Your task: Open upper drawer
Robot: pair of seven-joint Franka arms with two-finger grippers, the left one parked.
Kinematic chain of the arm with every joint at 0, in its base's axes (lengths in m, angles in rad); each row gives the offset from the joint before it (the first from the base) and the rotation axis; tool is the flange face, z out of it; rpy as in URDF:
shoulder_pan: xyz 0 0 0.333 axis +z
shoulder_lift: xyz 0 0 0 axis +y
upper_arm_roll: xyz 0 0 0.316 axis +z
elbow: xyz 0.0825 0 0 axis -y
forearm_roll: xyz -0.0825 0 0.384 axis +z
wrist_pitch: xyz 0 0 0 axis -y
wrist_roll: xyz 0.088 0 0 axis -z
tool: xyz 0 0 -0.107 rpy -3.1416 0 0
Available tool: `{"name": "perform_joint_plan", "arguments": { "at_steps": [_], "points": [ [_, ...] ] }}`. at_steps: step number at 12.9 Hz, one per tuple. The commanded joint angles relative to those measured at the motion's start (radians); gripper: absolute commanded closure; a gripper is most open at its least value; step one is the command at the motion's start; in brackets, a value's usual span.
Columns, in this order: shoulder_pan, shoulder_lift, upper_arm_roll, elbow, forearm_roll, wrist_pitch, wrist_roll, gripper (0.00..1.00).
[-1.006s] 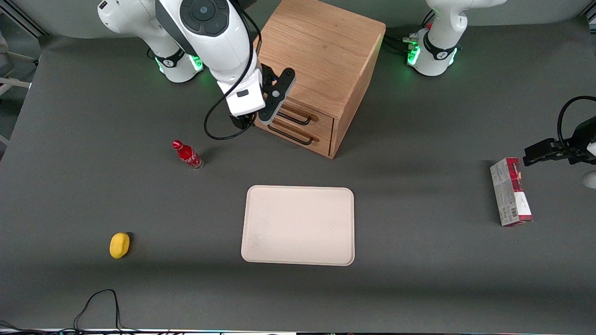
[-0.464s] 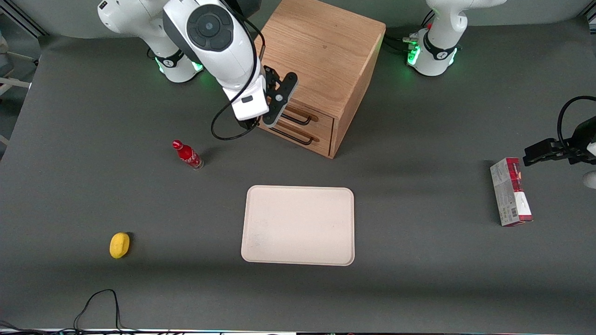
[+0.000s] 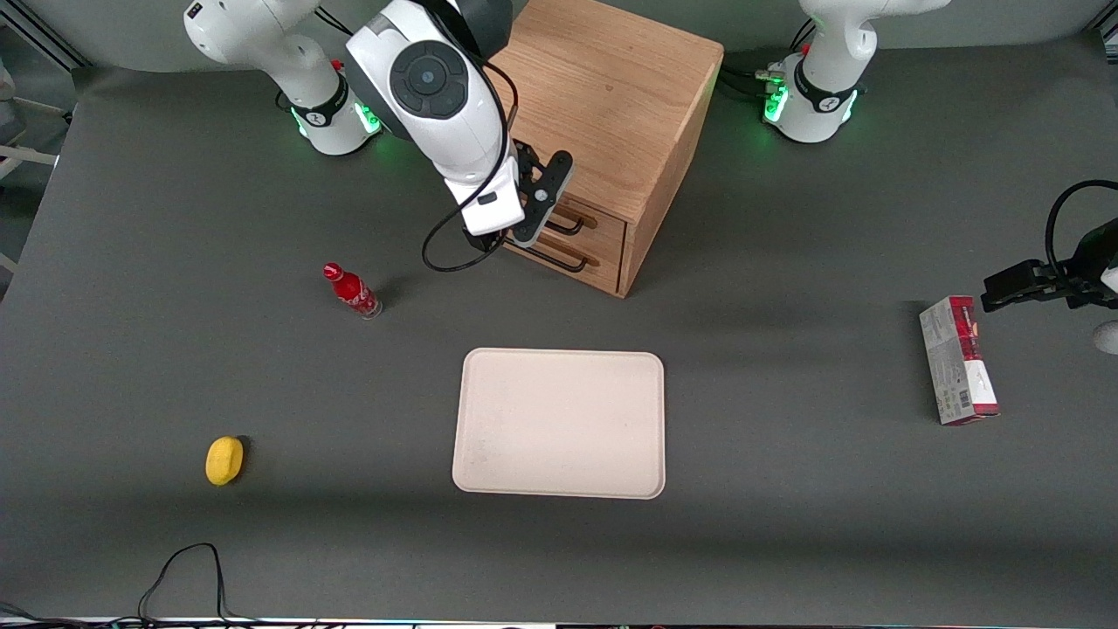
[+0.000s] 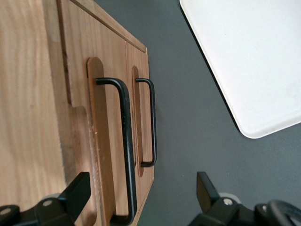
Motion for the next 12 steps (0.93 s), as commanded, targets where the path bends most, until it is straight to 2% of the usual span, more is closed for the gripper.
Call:
{"name": "perform_joint_plan", "arguments": {
  "at_steps": [1,12],
  "points": [
    [0.008,-0.040,-0.009,-0.090,0.016,0.078,-0.027,0.00],
    [0.008,-0.026,-0.009,-0.162,0.000,0.179,-0.027,0.00]
  ]
}}
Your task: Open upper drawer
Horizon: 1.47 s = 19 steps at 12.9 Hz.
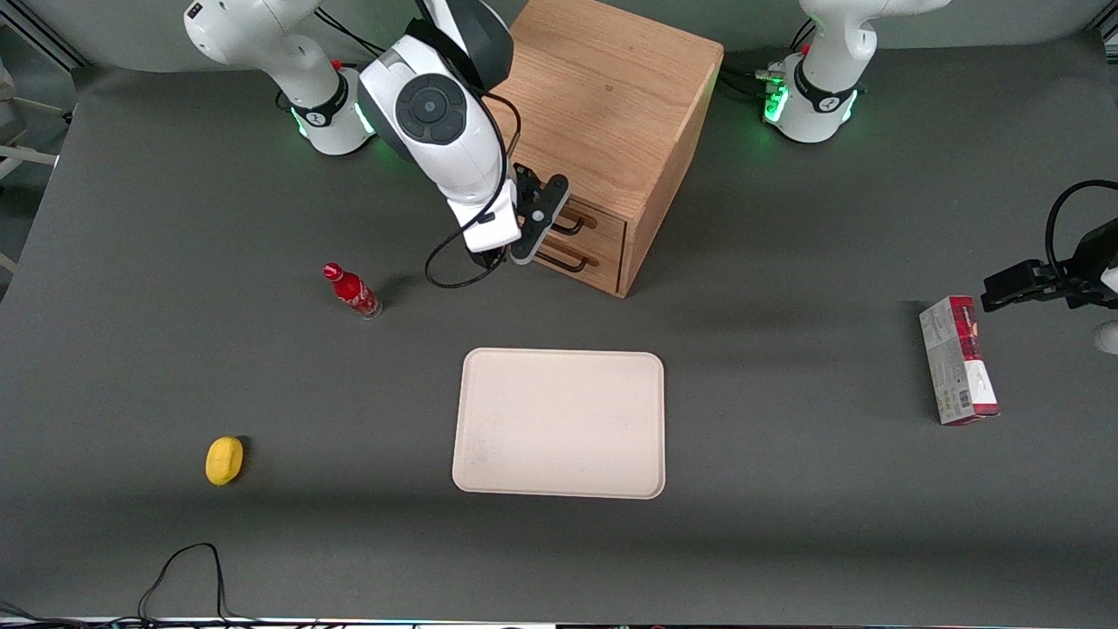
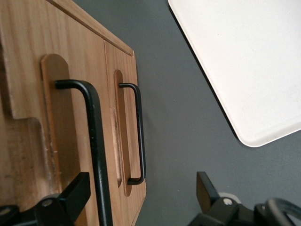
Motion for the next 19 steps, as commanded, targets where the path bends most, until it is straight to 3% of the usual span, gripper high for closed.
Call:
{"name": "perform_joint_plan", "arguments": {
  "at_steps": [1,6,8,19],
  "points": [
    [0.008,-0.015,-0.005,-0.035,0.001,0.030,-0.024,0.00],
    [0.008,-0.006,-0.005,-0.035,-0.001,0.035,-0.024,0.00],
    [0.007,0.006,-0.005,-0.035,-0.034,0.047,-0.024,0.00],
    [-0.035,0.063,-0.019,0.032,-0.036,0.045,-0.024,0.00]
  ]
}}
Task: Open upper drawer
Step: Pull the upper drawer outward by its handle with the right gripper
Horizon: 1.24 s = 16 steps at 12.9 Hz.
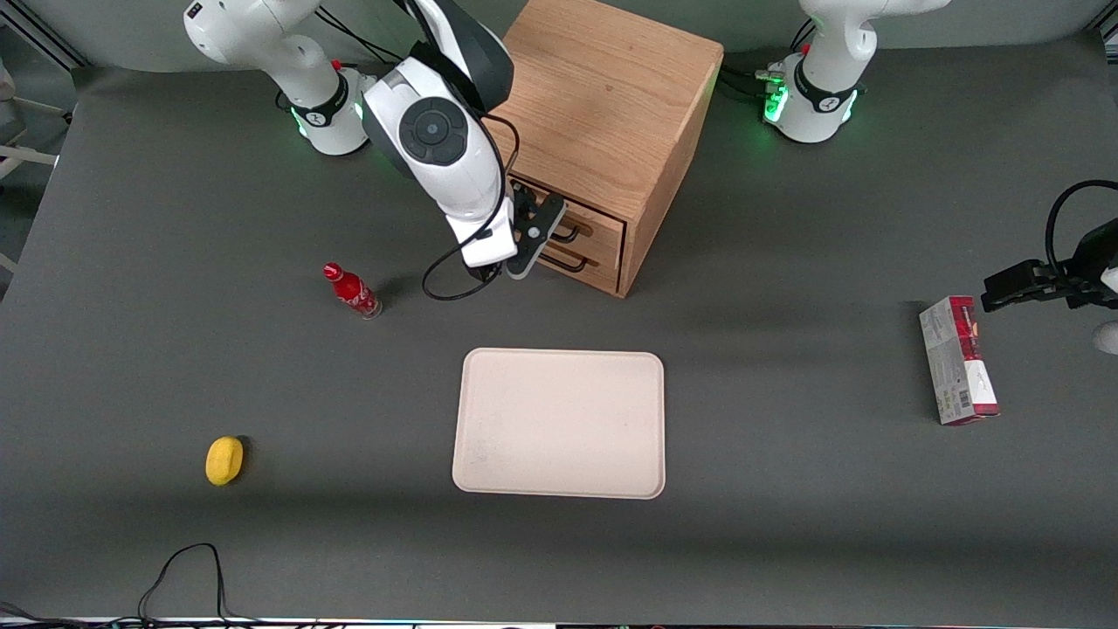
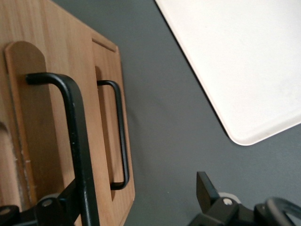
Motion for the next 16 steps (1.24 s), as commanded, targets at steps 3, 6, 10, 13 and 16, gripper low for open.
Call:
{"name": "perform_joint_plan", "arguments": {
  "at_steps": [3,6,10,13,16],
  "points": [
    [-0.061,0.045,-0.003,0.081,-0.020,-0.007,-0.019,0.00],
    [-0.077,0.079,-0.003,0.116,-0.020,-0.008,-0.019,0.00],
    [-0.109,0.110,-0.005,0.155,-0.020,-0.016,-0.019,0.00],
    [-0.127,0.156,-0.005,0.239,-0.022,-0.080,-0.019,0.00],
    [-0.149,0.174,-0.008,0.267,-0.022,-0.082,-0.019,0.00]
  ]
}}
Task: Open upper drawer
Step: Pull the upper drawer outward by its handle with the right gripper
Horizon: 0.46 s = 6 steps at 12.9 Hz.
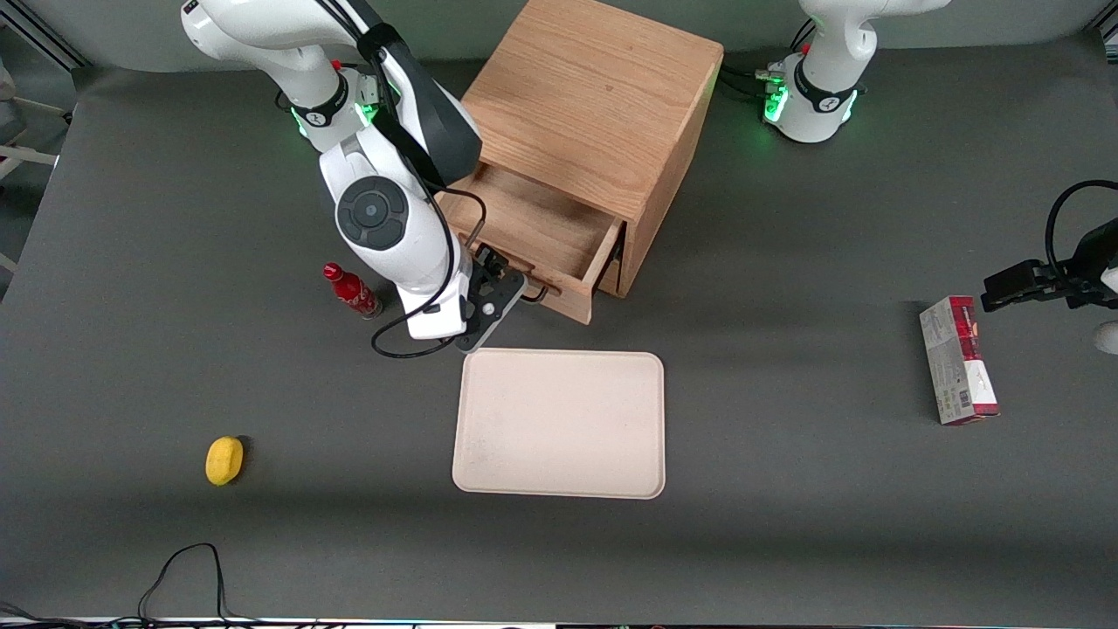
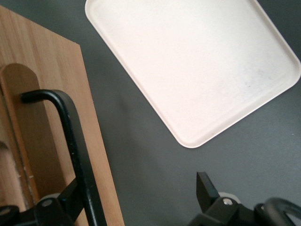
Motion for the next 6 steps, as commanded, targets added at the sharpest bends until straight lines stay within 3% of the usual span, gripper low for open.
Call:
{"name": "perform_joint_plan", "arguments": {
  "at_steps": [1,6],
  "points": [
    [-0.021,0.044,0.000,0.069,-0.022,-0.029,-0.012,0.00],
    [-0.059,0.069,0.000,0.109,-0.058,-0.041,-0.018,0.00]
  ]
}}
